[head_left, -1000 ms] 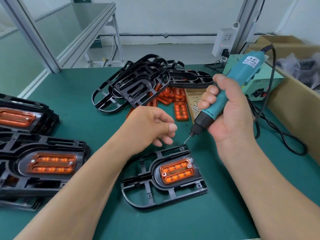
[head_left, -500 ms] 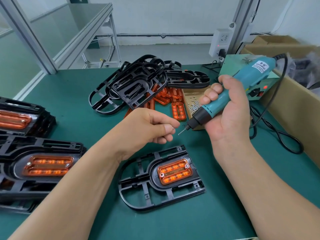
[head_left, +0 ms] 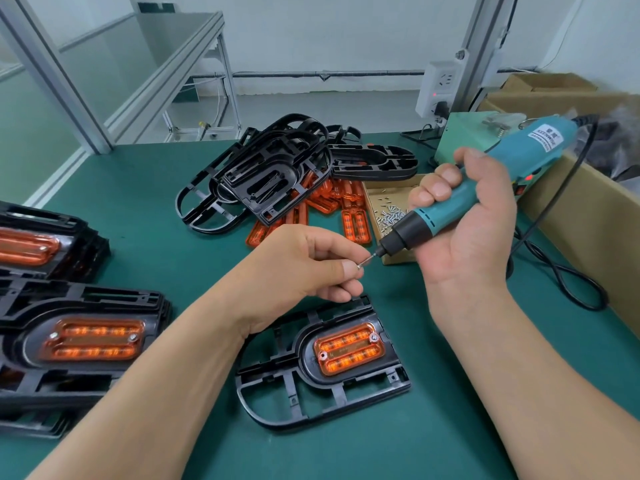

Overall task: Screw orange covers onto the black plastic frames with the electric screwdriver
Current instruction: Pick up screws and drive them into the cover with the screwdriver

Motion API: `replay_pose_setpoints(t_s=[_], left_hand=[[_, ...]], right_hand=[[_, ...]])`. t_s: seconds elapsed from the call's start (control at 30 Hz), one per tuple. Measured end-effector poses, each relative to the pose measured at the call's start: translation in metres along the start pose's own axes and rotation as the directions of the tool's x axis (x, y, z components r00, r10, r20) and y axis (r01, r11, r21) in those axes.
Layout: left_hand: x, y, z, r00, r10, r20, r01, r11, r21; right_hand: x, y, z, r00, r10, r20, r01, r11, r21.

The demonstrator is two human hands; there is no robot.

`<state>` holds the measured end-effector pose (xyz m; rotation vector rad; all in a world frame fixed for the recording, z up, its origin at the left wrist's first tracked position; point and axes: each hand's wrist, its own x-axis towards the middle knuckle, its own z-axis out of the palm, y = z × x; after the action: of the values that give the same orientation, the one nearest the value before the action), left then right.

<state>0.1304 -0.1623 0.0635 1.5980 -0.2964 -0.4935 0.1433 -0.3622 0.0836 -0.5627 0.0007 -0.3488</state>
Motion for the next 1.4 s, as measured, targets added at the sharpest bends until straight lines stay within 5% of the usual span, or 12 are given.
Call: replay_pose_setpoints(t_s=[0.33, 0.53, 0.93, 1.13, 1.4], left_hand=[[0.001, 0.0, 0.001, 0.999, 0.022, -0.038, -0.023, 0.999, -0.049], [0.004, -0.005, 0.004, 0.975, 0.149, -0.165, -0.133, 0.986, 0.104], [0.0, 0.001, 0.006, 0.959, 0.216, -0.184, -0.154, 0.941, 0.302], [-0.003, 0.003, 0.008, 0.933, 0.314, -0.175, -0.154, 0.79, 0.594], [-0.004, 0.007, 0.002, 0.966, 0.23, -0.115, -0.16, 0.888, 0.432]], right_hand=[[0.0, 0.003, 0.001, 0.998, -0.033, -0.061, 0.029, 0.998, -0.062], [0.0, 0.008, 0.001, 0.985, -0.098, -0.145, 0.076, 0.986, -0.145], [-0.003, 0.009, 0.0, 0.991, -0.086, -0.104, 0.066, 0.981, -0.184], [-0.002, 0.009, 0.002, 0.995, -0.094, 0.011, 0.094, 0.974, -0.207], [-0.003, 0.007, 0.004, 0.992, -0.091, 0.087, 0.105, 0.98, -0.168]])
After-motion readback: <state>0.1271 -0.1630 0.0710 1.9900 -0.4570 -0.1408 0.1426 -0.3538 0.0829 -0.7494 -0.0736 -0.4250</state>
